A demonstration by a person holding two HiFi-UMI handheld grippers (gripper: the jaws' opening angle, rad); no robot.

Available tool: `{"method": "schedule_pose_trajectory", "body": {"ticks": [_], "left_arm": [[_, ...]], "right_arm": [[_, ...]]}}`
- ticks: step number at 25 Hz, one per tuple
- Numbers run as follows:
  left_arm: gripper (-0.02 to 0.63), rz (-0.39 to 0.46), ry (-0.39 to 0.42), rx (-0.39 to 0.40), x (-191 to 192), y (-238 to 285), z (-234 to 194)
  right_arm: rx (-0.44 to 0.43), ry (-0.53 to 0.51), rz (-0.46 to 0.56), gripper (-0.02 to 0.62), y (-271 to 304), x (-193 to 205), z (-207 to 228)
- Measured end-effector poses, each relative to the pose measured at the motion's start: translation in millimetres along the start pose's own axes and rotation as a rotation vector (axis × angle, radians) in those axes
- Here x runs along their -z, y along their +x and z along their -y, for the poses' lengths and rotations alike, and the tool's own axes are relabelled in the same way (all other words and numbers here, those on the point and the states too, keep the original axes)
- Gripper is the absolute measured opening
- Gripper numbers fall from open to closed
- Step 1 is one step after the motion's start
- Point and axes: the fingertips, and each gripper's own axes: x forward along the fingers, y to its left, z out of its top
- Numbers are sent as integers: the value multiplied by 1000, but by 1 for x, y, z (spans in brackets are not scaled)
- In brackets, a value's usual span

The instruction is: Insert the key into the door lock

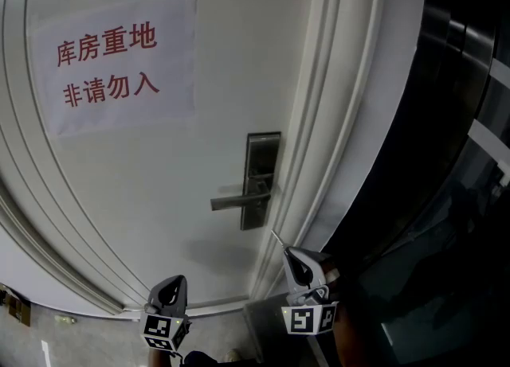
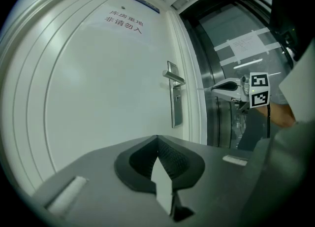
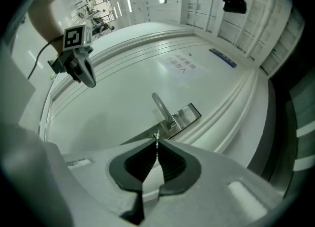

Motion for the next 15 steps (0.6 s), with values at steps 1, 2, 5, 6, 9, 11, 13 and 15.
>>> {"method": "schedule_pose_trajectory", "body": {"ticks": [1,2,5,6,9,11,13,15], "left_arm": [[2,1,-3,-3,0,1,-2],[2,1,-6,-4,0,1,-3],[2,-1,-7,-5,3,3,-5],[2,-2,-8,-7,4,4,-7],[2,-4,-12,-9,5,6,-12],[2,-7,-15,-6,5,7,-15],[2,-7,-16,-4,5,8,-18],[2,-7,-20,-7,6,9,-22]], "right_arm": [[0,-28,-2,11,4,-1,0],[-1,-49,-3,11,7,-2,0],[-5,-103,-11,11,18,-1,-2],[-9,-118,-16,11,22,-1,-4],[-20,-153,-34,11,34,3,-9],[-14,-189,-50,11,42,5,-11],[-6,-221,-64,11,50,7,-12],[-7,-237,-77,11,58,9,-14]]}}
